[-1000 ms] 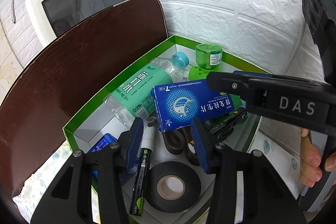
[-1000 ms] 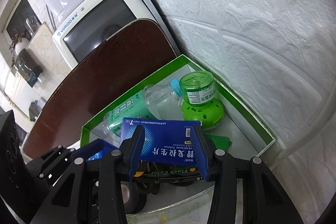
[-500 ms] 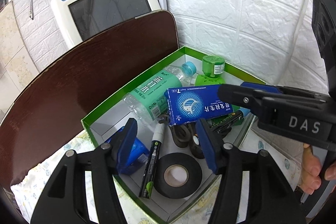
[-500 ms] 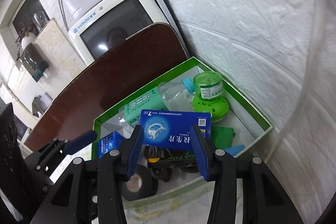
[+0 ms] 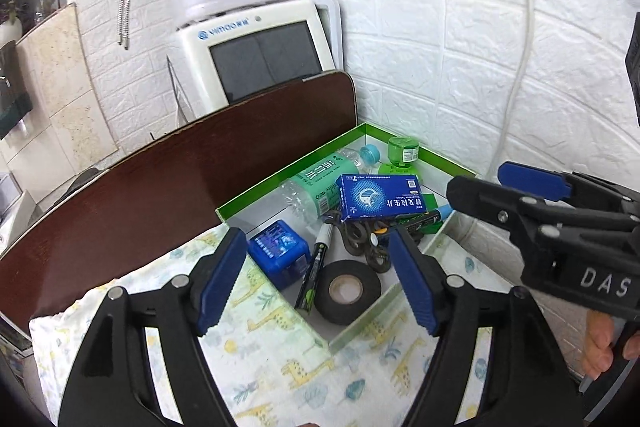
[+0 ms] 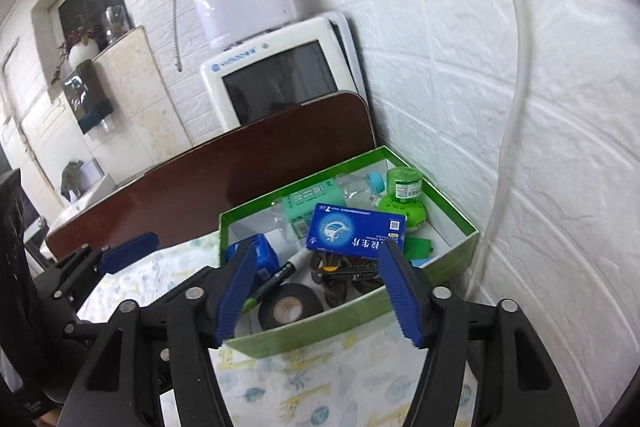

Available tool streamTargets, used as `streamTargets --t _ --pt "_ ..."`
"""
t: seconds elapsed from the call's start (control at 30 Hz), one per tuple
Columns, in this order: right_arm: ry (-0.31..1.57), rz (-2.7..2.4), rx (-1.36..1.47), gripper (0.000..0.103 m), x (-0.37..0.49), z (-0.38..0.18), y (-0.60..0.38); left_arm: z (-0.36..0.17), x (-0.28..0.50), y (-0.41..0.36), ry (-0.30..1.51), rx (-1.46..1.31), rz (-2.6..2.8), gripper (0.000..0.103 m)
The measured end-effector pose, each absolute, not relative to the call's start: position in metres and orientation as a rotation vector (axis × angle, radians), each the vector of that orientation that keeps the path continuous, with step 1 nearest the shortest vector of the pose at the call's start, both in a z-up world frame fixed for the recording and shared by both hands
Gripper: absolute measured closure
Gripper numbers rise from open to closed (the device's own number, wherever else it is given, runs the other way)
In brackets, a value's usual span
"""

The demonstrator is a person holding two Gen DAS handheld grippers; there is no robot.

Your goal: Organize rigid objects

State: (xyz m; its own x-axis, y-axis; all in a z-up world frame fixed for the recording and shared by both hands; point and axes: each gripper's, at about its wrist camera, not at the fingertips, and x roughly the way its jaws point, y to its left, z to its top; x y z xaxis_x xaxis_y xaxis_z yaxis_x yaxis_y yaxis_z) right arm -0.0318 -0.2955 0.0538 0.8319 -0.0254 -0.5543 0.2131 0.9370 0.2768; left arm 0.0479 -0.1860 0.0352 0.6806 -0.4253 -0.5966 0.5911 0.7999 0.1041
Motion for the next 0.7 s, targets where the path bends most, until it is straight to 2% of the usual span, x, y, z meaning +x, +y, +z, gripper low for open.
streamTargets --t 0.07,0.13,0.27,0.7 --pt "0.568 -0.144 0.312 0.026 -0.042 0.058 -0.282 0.039 0.037 -0.175 0.577 0.281 -0.575 0.022" --pt "0.551 -0.167 0.277 0.023 -0.055 0.063 -0.269 0.043 0.027 -0.164 0.561 0.262 -0.576 0.019" --pt "0.521 -0.232 0.227 0.015 -0.081 0.07 -0.25 0.045 0.011 -0.146 0.545 0.253 -0.566 0.018" --pt "0.491 -0.285 0.148 0.015 -0.107 0.071 -0.211 0.045 -0.004 -0.095 0.537 0.153 -0.508 0.018"
